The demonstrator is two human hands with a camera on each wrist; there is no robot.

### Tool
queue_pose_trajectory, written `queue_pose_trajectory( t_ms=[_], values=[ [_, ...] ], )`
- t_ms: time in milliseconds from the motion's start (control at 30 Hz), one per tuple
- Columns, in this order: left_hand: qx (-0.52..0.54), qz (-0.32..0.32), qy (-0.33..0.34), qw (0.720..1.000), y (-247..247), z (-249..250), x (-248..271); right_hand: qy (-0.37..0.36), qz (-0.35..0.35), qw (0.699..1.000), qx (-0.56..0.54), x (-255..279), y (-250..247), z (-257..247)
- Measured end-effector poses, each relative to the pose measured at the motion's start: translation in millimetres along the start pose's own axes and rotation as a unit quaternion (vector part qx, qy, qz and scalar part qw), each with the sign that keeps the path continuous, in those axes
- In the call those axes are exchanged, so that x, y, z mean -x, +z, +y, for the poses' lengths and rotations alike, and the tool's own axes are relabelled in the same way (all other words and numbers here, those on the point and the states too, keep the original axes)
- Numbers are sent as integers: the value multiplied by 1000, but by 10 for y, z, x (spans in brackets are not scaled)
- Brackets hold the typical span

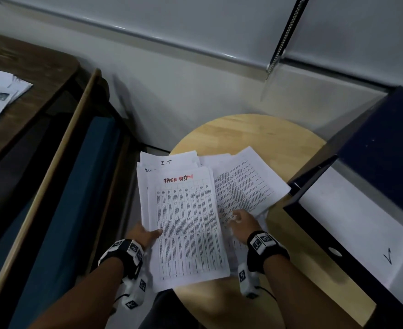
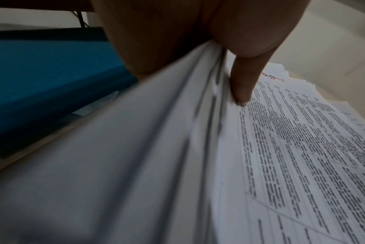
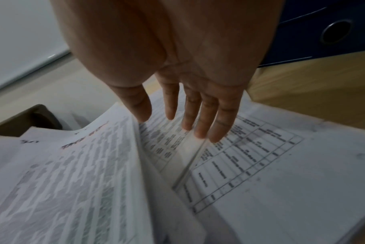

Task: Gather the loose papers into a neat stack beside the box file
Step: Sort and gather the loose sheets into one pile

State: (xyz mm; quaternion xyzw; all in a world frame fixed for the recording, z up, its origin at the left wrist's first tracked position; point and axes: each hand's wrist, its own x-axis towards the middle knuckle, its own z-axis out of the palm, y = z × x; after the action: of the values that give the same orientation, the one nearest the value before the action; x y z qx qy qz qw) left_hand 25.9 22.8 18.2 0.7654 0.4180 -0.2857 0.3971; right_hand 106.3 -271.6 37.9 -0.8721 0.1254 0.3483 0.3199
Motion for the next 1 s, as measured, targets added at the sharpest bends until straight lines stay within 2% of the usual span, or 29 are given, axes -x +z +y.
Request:
queue_pose_trajectory(
  t_ms=[100,200,367,500,667,733,833,967,1000],
  values=[
    [0,1,2,1000,18,-4,-43,60,78,995,-23,-89,-92,149],
    [-9,3,6,1000,35,-22,-88,118,126,978,-115,-142,-156,240],
    [-4,7,7,1000,63,-27,-119,134,172,918,-331,-371,-89,386],
    [-15,10,10,1000,82,-37,-157,133,172,891,-398,-399,-33,356],
    [-31,6,8,999,81,-47,-175,181,142,849,-476,-453,14,446],
    [-29,8,9,1000,96,-51,-178,171,154,847,-479,-499,76,447],
    [-28,13,10,999,96,-36,-145,145,152,862,-461,-465,79,350],
    [-29,6,6,1000,85,-41,-168,132,142,861,-471,-412,-36,336],
    [-26,7,8,1000,85,-32,-169,136,124,852,-490,-422,-59,343]
  ],
)
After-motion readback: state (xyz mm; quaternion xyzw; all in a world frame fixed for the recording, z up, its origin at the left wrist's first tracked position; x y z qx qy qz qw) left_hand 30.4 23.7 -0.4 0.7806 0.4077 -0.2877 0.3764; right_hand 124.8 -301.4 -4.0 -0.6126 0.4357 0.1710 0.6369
